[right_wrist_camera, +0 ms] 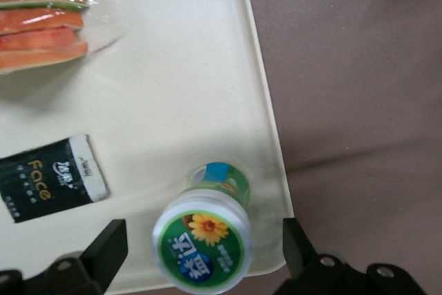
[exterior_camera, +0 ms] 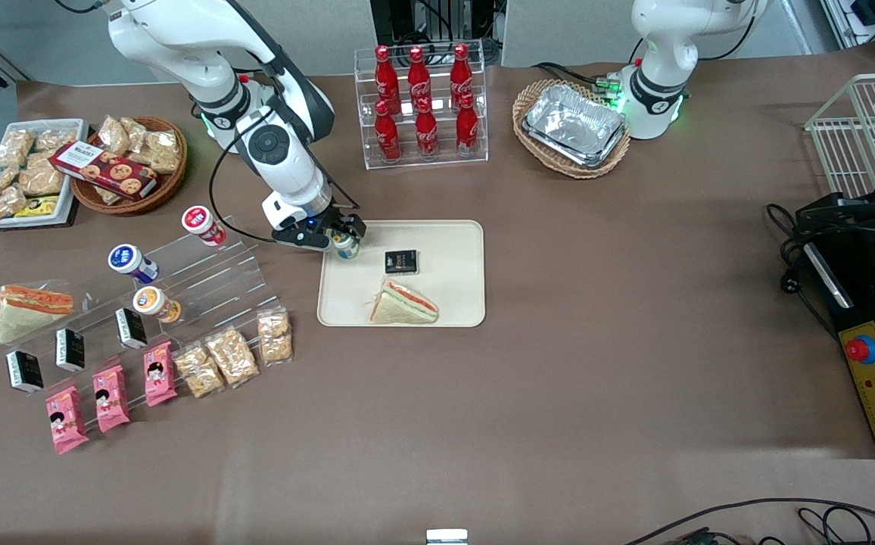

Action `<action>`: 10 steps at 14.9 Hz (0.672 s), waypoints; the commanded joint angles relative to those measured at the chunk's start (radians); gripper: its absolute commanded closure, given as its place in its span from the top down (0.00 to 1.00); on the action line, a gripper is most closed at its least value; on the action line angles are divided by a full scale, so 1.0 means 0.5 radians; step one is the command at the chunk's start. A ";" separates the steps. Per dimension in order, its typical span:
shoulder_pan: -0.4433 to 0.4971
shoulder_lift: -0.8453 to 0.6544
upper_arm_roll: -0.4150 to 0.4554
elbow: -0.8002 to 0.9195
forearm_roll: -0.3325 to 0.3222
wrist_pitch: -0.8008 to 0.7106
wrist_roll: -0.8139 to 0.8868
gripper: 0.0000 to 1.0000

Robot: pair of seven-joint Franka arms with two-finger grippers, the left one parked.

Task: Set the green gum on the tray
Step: 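Lower the green gum jar onto the tray beside the black packet, then open the right gripper to release the green gum jar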

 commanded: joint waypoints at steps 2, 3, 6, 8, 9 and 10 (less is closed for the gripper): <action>-0.015 -0.122 -0.001 0.184 -0.014 -0.265 -0.017 1.00; -0.018 -0.165 -0.008 0.303 -0.014 -0.449 -0.020 1.00; -0.058 -0.193 -0.017 0.830 -0.014 -1.172 -0.014 1.00; -0.058 -0.196 -0.020 1.131 -0.014 -1.486 -0.017 1.00; -0.058 -0.202 -0.023 1.248 -0.014 -1.603 -0.020 1.00; -0.064 -0.211 -0.023 1.371 -0.014 -1.707 -0.027 1.00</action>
